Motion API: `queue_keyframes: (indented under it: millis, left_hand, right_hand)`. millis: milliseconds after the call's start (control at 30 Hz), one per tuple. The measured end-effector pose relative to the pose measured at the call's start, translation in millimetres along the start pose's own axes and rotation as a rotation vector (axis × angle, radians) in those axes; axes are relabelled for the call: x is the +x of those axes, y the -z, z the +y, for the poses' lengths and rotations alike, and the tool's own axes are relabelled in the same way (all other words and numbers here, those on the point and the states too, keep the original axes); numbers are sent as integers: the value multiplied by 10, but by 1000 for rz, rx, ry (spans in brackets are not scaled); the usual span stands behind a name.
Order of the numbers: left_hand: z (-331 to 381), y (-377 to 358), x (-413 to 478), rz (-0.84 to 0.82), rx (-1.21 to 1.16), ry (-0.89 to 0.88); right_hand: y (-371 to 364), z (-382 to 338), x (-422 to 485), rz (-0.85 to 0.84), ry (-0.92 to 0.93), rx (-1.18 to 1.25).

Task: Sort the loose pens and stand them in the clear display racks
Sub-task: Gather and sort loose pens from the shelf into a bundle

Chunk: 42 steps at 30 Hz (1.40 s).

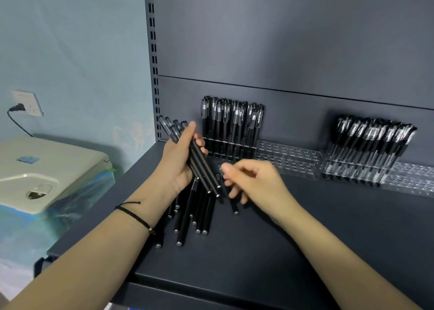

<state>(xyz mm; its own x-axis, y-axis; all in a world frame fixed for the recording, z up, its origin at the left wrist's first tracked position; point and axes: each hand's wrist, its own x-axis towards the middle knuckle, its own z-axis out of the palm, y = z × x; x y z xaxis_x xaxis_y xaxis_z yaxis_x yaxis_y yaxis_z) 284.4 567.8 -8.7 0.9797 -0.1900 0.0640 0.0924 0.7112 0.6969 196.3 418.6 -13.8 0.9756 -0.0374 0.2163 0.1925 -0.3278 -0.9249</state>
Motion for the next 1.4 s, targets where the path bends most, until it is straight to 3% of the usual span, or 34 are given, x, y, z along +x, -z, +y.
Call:
queue_keyframes:
  millis: [67, 167, 367, 533, 933, 1100, 1167, 1233, 1300, 1400]
  left_hand:
    - [11, -3, -18, 34, 59, -20]
    - [-2, -10, -38, 23, 120, -19]
    - [7, 8, -32, 4, 100, 36]
    - [24, -11, -70, 27, 99, 66]
    - [74, 36, -70, 66, 41, 200]
    - [50, 18, -86, 62, 54, 191]
    - [40, 17, -83, 57, 51, 199]
    - [16, 1, -92, 37, 51, 213]
    - [-23, -31, -116, 7, 39, 231]
    - [-77, -72, -142, -58, 53, 254]
  right_hand:
    - [90, 21, 37, 117, -24, -135]
    - [220, 62, 59, 183, -73, -608]
    - [215, 52, 43, -55, -227, -917]
    - [155, 37, 46, -59, -239, -686]
    - [279, 38, 74, -60, -291, -626]
    - [274, 97, 84, 123, -188, -658]
    - [257, 97, 101, 297, -85, -456]
    - [193, 68, 85, 391, -19, -79]
    - [98, 22, 57, 381, -19, 214]
    - [-18, -20, 22, 302, 10, 295]
